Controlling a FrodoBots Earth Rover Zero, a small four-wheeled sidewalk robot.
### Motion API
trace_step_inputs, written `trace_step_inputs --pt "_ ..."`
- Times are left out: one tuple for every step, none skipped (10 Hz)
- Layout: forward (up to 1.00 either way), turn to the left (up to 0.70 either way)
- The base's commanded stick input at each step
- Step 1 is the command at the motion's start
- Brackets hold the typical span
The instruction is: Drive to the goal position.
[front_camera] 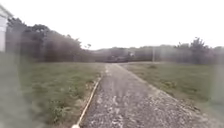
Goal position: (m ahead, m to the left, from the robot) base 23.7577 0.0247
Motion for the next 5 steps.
trace_step_inputs --pt "0.70 -0.09" --pt "0.70 -0.14" --pt "0.70 -0.14" --pt "0.70 0.00" --pt "0.70 0.00"
